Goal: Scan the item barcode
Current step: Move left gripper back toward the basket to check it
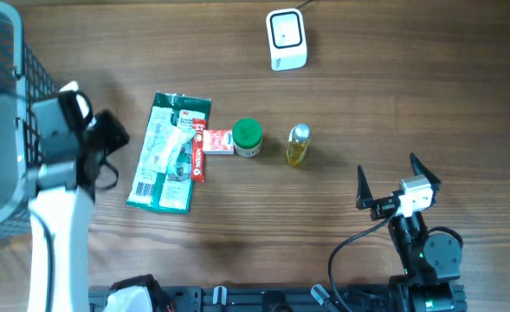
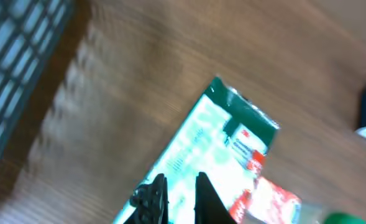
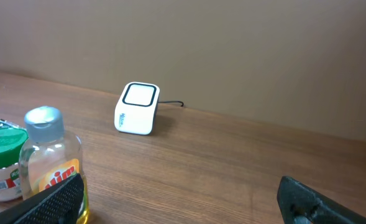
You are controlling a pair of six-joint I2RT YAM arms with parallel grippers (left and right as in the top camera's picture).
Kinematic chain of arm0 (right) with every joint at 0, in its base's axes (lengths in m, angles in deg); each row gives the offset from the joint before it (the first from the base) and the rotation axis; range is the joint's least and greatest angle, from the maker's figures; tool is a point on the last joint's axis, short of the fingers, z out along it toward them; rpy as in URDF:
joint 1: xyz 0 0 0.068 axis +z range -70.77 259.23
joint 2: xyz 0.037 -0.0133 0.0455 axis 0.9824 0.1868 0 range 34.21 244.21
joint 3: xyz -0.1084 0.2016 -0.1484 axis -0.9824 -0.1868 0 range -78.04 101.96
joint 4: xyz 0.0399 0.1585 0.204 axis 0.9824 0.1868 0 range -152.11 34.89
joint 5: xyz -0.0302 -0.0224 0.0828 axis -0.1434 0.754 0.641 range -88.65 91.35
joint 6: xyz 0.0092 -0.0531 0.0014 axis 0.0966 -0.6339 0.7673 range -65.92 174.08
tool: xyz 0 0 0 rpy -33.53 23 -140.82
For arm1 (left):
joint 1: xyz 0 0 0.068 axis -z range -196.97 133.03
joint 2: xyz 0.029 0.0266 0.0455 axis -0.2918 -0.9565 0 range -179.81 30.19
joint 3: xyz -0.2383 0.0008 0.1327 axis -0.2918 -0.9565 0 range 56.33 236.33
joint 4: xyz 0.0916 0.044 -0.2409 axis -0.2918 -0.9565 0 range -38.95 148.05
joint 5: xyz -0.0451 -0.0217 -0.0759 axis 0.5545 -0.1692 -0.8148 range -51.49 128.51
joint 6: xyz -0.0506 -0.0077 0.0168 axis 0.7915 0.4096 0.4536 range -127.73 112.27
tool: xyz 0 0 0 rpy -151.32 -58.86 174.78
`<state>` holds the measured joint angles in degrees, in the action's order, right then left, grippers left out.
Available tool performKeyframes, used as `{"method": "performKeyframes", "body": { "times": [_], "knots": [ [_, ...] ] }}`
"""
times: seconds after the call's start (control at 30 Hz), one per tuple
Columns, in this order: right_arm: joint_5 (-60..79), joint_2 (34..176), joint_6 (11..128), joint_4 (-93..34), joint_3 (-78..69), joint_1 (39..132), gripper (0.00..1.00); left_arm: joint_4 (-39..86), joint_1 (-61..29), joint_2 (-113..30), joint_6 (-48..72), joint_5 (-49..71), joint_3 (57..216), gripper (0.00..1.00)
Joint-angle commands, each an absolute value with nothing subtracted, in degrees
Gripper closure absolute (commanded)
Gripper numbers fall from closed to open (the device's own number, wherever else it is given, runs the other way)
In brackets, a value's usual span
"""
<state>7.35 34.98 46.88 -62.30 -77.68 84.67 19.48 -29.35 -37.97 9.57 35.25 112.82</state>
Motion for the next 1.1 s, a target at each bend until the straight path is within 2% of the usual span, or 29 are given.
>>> {"method": "performKeyframes", "body": {
  "times": [0.0,0.2,0.4,0.43,0.57,0.8,0.9,0.97,1.07],
  "knots": [
    [7.83,34.48,46.60,-62.47,-77.75,84.62,0.00,12.07,-29.57,-29.47,15.47,35.68,112.60,0.94],
    [7.83,34.48,46.57,-62.47,-77.75,84.62,0.00,5.58,-29.57,-16.09,15.77,37.74,112.60,0.96],
    [7.85,34.48,46.55,-62.47,-77.75,84.62,0.00,-1.52,-29.61,-6.72,24.34,62.61,112.60,0.96],
    [7.83,34.48,46.57,-62.47,-77.75,84.62,0.00,-2.88,-29.61,-6.08,27.05,66.24,112.60,0.92],
    [7.83,34.48,46.57,-62.47,-77.75,84.62,0.01,-3.86,-29.61,-5.69,30.33,73.04,112.60,0.87],
    [7.85,34.48,46.57,-62.47,-77.75,84.62,0.00,-2.57,-29.61,-5.71,36.91,84.49,112.60,0.88],
    [7.85,34.48,46.57,-62.47,-77.75,84.62,0.00,-0.17,-29.61,-5.78,38.13,81.21,112.60,0.90],
    [7.83,34.48,46.60,-62.47,-77.75,84.62,0.00,1.28,-29.59,-5.78,37.57,74.85,112.60,0.96],
    [7.83,34.48,46.57,-62.47,-77.75,84.62,0.00,3.53,-29.59,-5.78,31.49,64.86,112.60,0.96]
  ]
}}
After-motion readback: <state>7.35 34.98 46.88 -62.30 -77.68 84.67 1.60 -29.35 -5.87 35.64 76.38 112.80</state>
